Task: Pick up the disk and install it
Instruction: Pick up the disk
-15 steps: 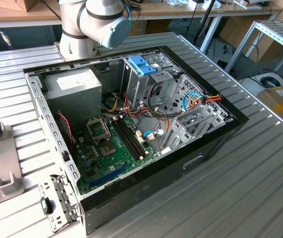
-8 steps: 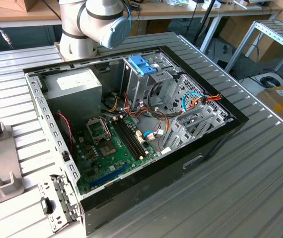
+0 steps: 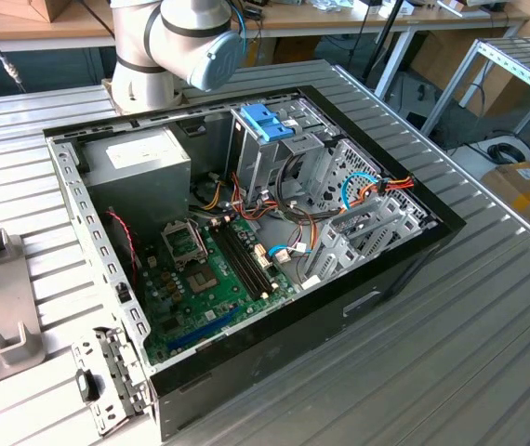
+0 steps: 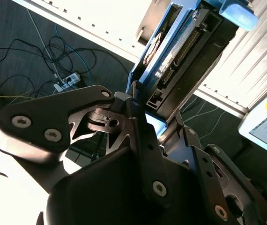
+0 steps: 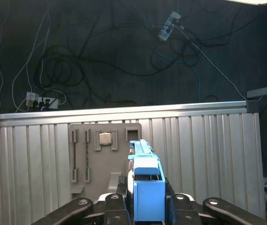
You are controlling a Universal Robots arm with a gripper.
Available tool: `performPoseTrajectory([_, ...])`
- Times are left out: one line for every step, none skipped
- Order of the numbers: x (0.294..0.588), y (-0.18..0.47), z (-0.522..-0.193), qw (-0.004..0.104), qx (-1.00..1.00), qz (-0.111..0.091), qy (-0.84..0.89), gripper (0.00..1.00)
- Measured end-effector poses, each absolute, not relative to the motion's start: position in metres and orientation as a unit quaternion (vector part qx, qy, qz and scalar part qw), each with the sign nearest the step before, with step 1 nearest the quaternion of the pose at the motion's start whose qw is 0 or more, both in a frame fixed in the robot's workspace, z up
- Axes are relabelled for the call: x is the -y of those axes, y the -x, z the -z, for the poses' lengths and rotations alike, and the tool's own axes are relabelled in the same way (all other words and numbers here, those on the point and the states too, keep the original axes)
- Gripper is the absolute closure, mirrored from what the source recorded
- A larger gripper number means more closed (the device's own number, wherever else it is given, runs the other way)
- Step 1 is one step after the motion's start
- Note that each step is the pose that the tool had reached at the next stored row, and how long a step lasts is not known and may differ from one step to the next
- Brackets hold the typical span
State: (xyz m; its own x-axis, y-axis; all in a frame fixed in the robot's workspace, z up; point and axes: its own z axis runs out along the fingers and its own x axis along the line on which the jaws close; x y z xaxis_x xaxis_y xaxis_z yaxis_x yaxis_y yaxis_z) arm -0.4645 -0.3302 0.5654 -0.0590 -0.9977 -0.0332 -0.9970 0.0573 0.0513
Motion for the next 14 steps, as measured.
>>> performPoseTrajectory([0.3313, 0.4641, -0.5653, 0.005, 0.727, 0.03, -0.686, 0.63])
performPoseTrajectory([0.3323, 0.4637, -0.565, 0.005, 0.727, 0.03, -0.686, 0.63])
performPoseTrajectory([0.3331, 0.4633, -0.5649, 0.006, 0.727, 0.03, -0.686, 0.63])
performPoseTrajectory([0.3336, 0.463, -0.5648, 0.006, 0.727, 0.03, -0.686, 0.63])
performPoseTrajectory([0.3342, 0.4625, -0.5646, 0.006, 0.727, 0.03, -0.686, 0.63])
performPoseTrajectory([0.3349, 0.4621, -0.5643, 0.005, 0.727, 0.03, -0.686, 0.63])
performPoseTrajectory([0.3355, 0.4616, -0.564, 0.005, 0.727, 0.03, -0.686, 0.63])
performPoseTrajectory([0.3359, 0.4609, -0.5639, 0.006, 0.727, 0.03, -0.686, 0.63])
performPoseTrajectory([0.3363, 0.4602, -0.5638, 0.006, 0.727, 0.03, -0.686, 0.63])
performPoseTrajectory([0.3368, 0.4595, -0.5635, 0.006, 0.727, 0.03, -0.686, 0.63])
performPoseTrajectory([0.3371, 0.4585, -0.5633, 0.006, 0.727, 0.03, -0.686, 0.63])
performPoseTrajectory([0.3373, 0.4576, -0.5631, 0.006, 0.727, 0.03, -0.686, 0.63])
performPoseTrajectory([0.3376, 0.4559, -0.5629, 0.006, 0.727, 0.03, -0.686, 0.63])
performPoseTrajectory([0.3378, 0.4547, -0.5628, 0.006, 0.727, 0.03, -0.686, 0.63])
